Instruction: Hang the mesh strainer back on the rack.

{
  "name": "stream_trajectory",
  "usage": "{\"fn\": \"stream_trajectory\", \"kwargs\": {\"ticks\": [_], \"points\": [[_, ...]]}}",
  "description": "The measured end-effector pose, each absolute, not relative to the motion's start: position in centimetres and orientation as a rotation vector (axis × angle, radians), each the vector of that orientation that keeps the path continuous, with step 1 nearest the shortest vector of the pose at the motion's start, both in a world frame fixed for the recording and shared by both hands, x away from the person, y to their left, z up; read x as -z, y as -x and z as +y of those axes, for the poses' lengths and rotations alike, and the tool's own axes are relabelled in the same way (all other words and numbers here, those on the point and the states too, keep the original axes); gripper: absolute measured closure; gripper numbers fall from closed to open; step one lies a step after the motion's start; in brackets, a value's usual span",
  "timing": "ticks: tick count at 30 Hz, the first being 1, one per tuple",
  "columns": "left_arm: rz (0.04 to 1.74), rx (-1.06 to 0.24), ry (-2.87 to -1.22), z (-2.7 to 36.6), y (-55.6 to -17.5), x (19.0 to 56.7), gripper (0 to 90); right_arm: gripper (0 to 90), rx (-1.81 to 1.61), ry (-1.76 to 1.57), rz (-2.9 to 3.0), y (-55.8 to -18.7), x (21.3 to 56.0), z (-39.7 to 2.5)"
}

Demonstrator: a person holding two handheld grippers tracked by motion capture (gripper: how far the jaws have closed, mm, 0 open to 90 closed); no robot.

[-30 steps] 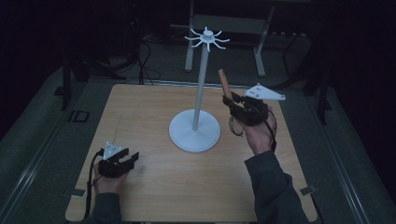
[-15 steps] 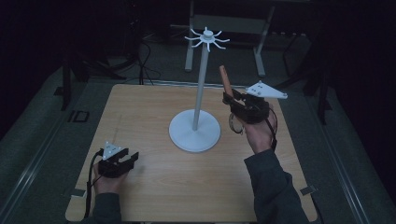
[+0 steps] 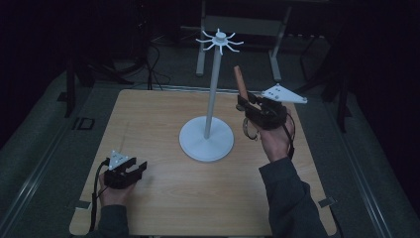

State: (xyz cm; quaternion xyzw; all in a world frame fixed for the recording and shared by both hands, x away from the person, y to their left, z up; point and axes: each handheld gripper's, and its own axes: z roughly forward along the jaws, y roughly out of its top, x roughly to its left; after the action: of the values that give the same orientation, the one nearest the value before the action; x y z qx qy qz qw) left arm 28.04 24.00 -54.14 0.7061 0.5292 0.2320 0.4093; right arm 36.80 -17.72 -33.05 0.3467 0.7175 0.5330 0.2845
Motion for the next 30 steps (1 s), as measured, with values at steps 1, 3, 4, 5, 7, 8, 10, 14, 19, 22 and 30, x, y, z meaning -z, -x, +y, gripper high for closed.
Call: {"fn": "stream_trajectory", "kwargs": {"ticks": [1,3,4,5,7,8,10,14,19,22,30], "points": [[1.332,-0.585,-1.779,24.0,-28.0,54.1,50.6,69.4,-1.426,-0.927,1.918,-36.8,33.0,-17.7],[1.333,-0.583,-1.777,24.0,-28.1,54.1,50.6,69.4,-1.430,-0.930,1.912,-36.8,32.9,-17.8],[1.334,-0.582,-1.776,24.0,-28.1,54.2,50.6,69.4,-1.431,-0.929,1.909,-36.8,32.9,-17.8],[1.334,-0.583,-1.775,24.0,-28.1,54.2,50.7,69.4,-1.434,-0.929,1.906,-36.8,32.8,-17.8],[1.334,-0.582,-1.775,24.0,-28.1,54.1,50.6,69.4,-1.437,-0.927,1.899,-36.8,32.7,-17.8],[1.333,-0.582,-1.775,24.0,-28.1,54.1,50.7,69.4,-1.440,-0.928,1.900,-36.8,32.7,-17.8],[1.333,-0.582,-1.775,24.0,-28.1,54.1,50.6,69.4,-1.439,-0.924,1.900,-36.8,32.6,-17.8],[1.335,-0.583,-1.773,24.0,-28.1,54.1,50.7,69.4,-1.446,-0.928,1.895,-36.8,32.4,-17.8],[1.334,-0.582,-1.774,24.0,-28.1,54.1,50.7,69.4,-1.454,-0.920,1.882,-36.8,32.2,-17.8],[1.334,-0.584,-1.776,24.0,-28.1,54.1,50.6,69.4,-1.458,-0.919,1.877,-36.7,32.1,-17.8],[1.334,-0.579,-1.776,24.0,-28.1,54.2,50.6,69.4,-1.465,-0.918,1.866,-36.7,31.8,-17.9]]}}
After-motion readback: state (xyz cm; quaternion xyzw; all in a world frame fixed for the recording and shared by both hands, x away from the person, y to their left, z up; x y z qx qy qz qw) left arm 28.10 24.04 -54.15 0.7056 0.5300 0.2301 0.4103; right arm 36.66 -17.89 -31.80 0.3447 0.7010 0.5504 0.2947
